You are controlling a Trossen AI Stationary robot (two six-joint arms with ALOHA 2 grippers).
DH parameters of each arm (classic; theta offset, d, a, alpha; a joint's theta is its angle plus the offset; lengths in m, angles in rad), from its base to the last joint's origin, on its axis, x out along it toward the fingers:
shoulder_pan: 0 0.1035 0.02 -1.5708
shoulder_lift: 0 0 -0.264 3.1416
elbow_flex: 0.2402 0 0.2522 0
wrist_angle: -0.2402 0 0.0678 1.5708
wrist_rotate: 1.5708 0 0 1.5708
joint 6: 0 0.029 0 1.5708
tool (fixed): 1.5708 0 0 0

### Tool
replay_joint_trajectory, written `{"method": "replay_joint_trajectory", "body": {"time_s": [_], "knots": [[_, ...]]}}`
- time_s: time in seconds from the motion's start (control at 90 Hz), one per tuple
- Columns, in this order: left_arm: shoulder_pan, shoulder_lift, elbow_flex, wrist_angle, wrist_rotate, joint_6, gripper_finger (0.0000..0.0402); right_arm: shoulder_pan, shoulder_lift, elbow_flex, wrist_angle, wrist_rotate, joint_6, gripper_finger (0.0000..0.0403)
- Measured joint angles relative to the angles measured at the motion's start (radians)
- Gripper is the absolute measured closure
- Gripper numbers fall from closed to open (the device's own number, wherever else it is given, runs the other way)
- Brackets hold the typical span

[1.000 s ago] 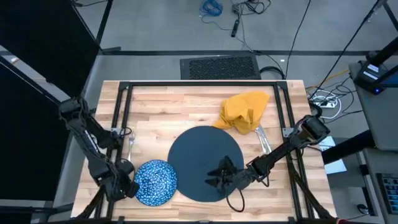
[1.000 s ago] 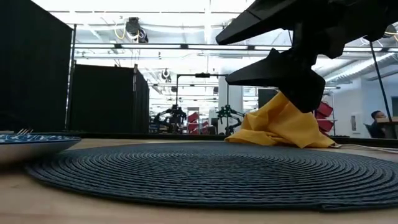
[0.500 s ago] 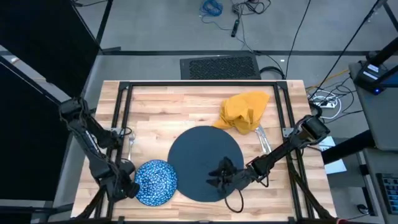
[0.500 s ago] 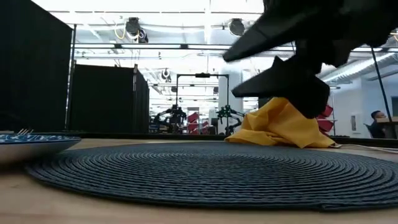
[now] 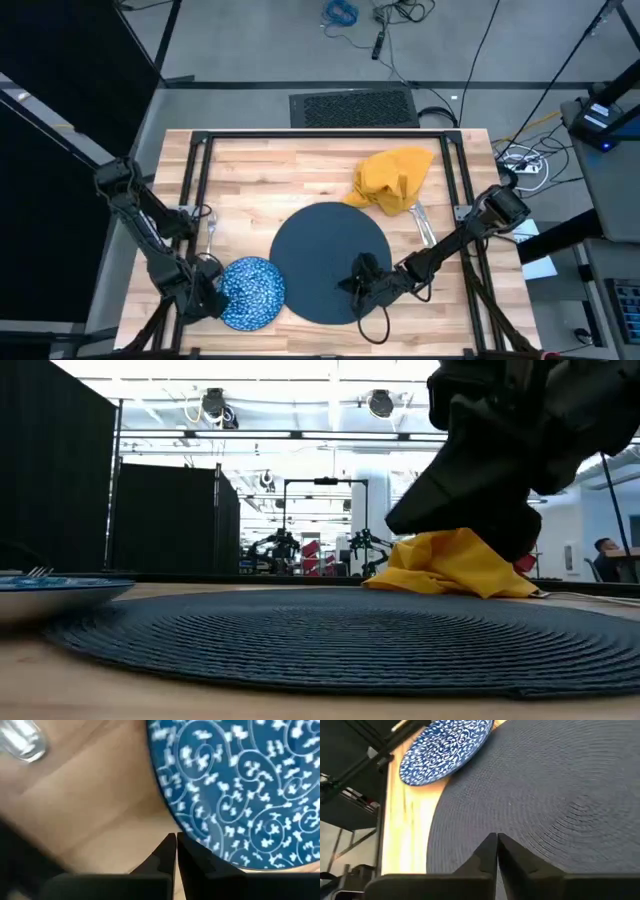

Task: Set table place
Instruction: Put the blue plate on the blue tablemat

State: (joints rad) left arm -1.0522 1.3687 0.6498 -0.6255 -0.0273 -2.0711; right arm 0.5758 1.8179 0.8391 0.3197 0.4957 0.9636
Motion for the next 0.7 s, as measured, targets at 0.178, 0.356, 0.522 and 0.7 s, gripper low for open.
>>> {"method": "replay_joint_trajectory", "body": {"time_s": [0.178,0.356,0.522,0.7], "knots": [[0.036,0.020,0.000,0.032,0.014,0.055,0.0402,0.000,0.000,0.000,-0.034,0.001,0.029,0.0403],[0.082,0.022,0.000,0.055,0.011,0.134,0.0402,-0.009,0.017,0.002,-0.067,-0.018,0.096,0.0403],[0.110,0.021,0.000,0.052,0.012,0.188,0.0402,-0.044,0.119,0.007,-0.069,-0.108,0.164,0.0403],[0.111,0.021,0.000,0.072,0.002,0.195,0.0402,-0.074,0.179,0.050,-0.011,-0.164,0.104,0.0403]]}}
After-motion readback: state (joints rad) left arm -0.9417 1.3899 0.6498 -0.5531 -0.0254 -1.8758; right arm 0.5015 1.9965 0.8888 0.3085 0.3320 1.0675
